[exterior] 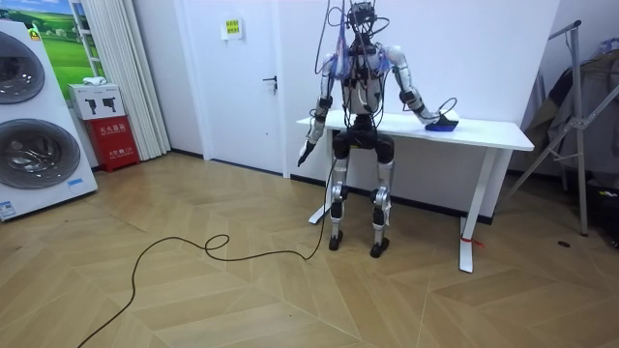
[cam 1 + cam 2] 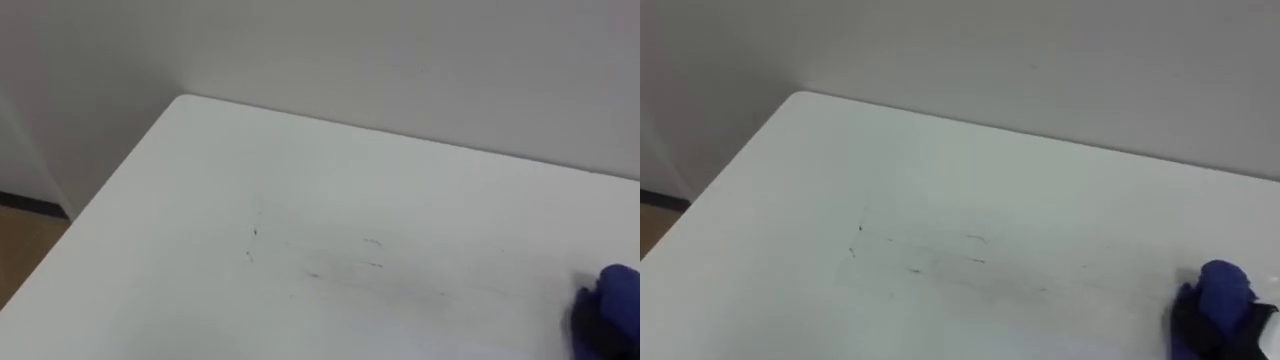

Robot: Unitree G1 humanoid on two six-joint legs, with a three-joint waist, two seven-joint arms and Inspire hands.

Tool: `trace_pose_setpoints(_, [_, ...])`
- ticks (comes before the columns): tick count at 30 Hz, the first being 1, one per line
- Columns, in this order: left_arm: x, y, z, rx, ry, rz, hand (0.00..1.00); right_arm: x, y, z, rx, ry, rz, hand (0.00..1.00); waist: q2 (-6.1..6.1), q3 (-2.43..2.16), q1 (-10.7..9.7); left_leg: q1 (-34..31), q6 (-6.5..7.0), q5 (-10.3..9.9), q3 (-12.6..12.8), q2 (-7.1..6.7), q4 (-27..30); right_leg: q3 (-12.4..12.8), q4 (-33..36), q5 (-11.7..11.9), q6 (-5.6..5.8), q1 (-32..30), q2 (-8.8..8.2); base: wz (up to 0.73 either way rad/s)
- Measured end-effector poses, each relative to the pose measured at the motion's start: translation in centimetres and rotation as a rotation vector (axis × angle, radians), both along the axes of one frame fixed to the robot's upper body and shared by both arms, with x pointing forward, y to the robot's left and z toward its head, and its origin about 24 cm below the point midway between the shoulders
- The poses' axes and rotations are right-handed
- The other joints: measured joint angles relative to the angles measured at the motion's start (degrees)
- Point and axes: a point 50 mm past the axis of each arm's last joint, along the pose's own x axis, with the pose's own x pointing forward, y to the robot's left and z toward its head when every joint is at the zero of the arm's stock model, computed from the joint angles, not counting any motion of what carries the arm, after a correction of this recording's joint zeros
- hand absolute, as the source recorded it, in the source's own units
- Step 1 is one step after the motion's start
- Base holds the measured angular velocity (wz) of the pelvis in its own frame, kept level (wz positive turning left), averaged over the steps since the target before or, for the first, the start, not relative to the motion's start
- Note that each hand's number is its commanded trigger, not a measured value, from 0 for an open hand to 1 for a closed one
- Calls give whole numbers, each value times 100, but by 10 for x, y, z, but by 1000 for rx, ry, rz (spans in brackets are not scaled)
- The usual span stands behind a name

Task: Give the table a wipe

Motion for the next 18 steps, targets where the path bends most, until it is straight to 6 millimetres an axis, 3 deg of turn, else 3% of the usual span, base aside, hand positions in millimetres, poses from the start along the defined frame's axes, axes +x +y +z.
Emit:
trace_pose_setpoints(1, [3,-2,-1,-10,-4,0,0,15,15,4,18,-17,67,100,13,45,39,-11,1,0,-9,0,0,13,-4,18,-23,-29,19,-39])
trace_pose_setpoints(3, [16,-11,-3,-52,-23,13,0,61,69,24,73,-77,322,100,56,114,73,-167,-44,56,-171,1,-1,24,-35,30,-57,-168,83,3])
trace_pose_setpoints(5, [22,-17,-3,-76,-38,17,0,78,90,35,82,-103,429,100,92,108,152,-194,-74,126,-303,-12,-76,-46,-54,-14,-70,-173,86,41])
trace_pose_setpoints(7, [16,-15,-2,-72,-40,24,0,78,94,32,70,-88,460,100,100,92,161,-151,-51,199,-436,-21,-168,-193,-147,-34,-78,-72,81,42])
trace_pose_setpoints(9, [-5,-11,-1,-57,-10,55,0,64,80,19,28,-69,413,100,85,64,39,-79,-53,208,-500,-32,-209,-335,-207,-95,-46,77,62,37])
trace_pose_setpoints(11, [-14,-8,-1,-50,7,90,0,55,57,16,-11,-91,330,100,55,102,-57,-115,-50,209,-511,-52,-209,-402,-256,-96,-43,88,42,21])
trace_pose_setpoints(13, [-22,2,2,-13,13,111,0,31,30,6,-19,-74,203,100,-2,48,-142,-98,-47,208,-569,-67,-201,-473,-303,-98,-36,172,29,23])
trace_pose_setpoints(15, [-36,17,8,42,29,163,0,-14,-5,-10,-31,-22,20,100,-71,-28,-342,1,-24,178,-619,-87,-185,-493,-321,-154,20,324,12,18])
trace_pose_setpoints(16, [-42,20,9,52,41,169,0,-27,-14,-14,-38,-4,-27,100,-70,-53,-390,26,-17,132,-618,-86,-156,-494,-313,-192,48,376,7,0])
trace_pose_setpoints(17, [-50,24,11,66,59,173,0,-53,-31,-18,-49,29,-122,100,-79,-122,-407,94,-34,62,-590,-91,-104,-483,-301,-245,96,434,-11,0])
trace_pose_setpoints(18, [-53,28,13,76,61,188,0,-76,-46,-19,-54,54,-207,100,-91,-144,-462,130,-17,22,-586,-98,-21,-478,-293,-247,101,499,-24,0])
